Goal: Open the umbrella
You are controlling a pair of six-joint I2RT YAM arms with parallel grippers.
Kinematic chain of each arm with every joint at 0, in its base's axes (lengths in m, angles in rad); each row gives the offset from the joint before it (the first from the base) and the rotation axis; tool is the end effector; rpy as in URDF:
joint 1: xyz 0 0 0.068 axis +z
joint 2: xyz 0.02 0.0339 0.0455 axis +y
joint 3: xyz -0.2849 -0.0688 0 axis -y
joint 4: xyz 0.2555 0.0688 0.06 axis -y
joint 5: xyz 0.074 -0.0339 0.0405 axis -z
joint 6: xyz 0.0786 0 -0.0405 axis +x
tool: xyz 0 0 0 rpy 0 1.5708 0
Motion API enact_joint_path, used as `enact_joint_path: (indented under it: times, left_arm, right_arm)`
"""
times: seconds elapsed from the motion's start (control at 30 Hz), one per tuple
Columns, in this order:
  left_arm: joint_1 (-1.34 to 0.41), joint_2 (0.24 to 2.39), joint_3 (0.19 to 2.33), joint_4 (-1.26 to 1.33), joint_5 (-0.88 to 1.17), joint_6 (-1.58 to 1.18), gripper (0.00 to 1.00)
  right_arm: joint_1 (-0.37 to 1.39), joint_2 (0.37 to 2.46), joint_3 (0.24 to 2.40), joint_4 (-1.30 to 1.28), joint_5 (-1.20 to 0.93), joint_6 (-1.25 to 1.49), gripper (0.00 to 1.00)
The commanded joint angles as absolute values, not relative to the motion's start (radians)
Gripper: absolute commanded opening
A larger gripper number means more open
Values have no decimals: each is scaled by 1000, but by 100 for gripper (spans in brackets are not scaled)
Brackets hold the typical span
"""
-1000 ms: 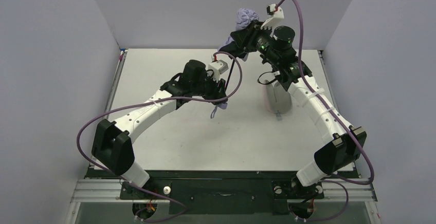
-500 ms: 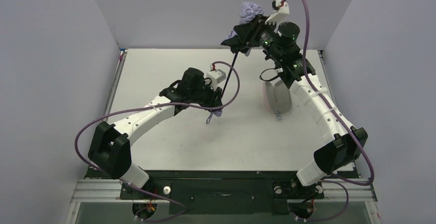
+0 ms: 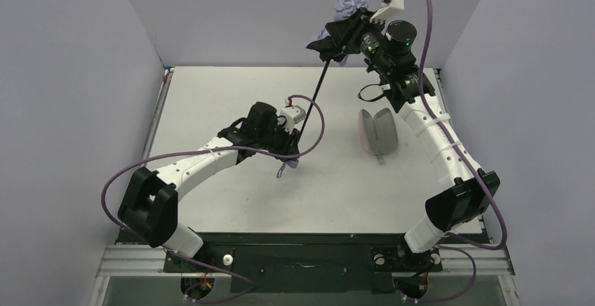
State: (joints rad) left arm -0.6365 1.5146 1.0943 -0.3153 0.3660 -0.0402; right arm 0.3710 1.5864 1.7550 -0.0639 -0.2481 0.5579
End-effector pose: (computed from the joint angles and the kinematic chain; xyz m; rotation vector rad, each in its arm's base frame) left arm 0.2817 -0.2432 0.2496 0.8790 2.2001 -0.7600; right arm 0.3804 0.1687 0.5161 -0.0680 1.5385 0.9289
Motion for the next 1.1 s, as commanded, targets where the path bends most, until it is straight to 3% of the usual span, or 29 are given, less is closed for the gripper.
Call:
enact_joint_path:
  times: [0.0,0.83,0.97,1.07]
  left_arm:
    - [-649,1500,1053,-384,380,-31,29]
    - [-649,1512,1049,-410,384,42,31]
    - [-645,1479,1219,-409,382,47,44]
    - [-636,1440,1293,-329,434,16,64]
  right_arm:
    - [334,1578,1862,128,-210,577,0]
    - [266,1607,1908,137,-296,632,0]
    - [279,1577,1791,163,-355,655,0]
    - [281,1570,1728,210,-431,695,0]
